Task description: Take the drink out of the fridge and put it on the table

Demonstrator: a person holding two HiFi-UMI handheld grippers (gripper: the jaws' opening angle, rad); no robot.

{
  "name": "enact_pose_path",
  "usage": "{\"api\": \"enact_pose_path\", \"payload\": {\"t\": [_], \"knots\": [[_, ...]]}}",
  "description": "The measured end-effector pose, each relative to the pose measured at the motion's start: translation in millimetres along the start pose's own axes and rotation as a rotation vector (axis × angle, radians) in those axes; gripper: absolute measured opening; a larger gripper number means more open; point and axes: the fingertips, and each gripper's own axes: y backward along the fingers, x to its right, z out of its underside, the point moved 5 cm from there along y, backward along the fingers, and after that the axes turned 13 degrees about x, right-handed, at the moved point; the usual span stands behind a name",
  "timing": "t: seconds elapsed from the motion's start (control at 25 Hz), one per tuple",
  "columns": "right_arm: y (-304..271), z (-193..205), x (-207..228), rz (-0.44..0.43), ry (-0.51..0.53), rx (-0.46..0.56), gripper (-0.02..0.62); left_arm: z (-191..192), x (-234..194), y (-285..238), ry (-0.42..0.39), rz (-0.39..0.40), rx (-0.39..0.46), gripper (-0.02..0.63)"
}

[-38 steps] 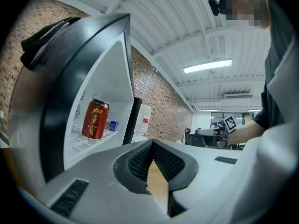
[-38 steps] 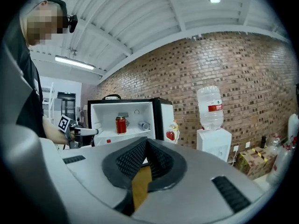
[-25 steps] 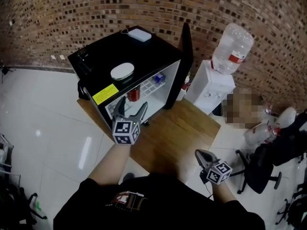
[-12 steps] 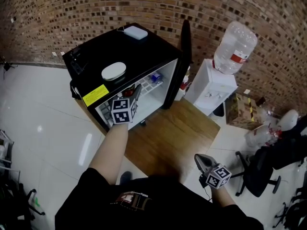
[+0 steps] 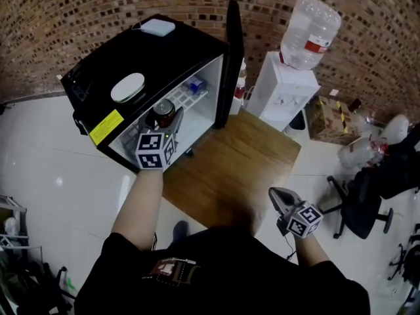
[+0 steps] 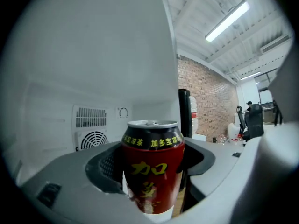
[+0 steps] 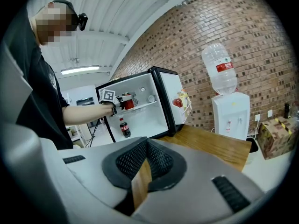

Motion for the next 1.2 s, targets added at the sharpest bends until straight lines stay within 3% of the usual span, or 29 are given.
{"api": "enact_pose_path", "payload": {"t": [0.28,0.72,0.92,1.2], "knots": [[-3,7,17,0.040,0.015,0.058,0.015,19,92,27,0.012,0.300,0.010,0.327],[2,70,52,0.109,0.020,0.085,0.015,148,221,58,0.143,0.674,-0.043,0.327],[15,102,61,0.131,0.017,0.074,0.015,202,273,74,0.193,0.770,-0.086,0.327],[19,132,71,0.131,0.009,0.073,0.015,257,300,81,0.235,0.796,-0.112,0.327]]}}
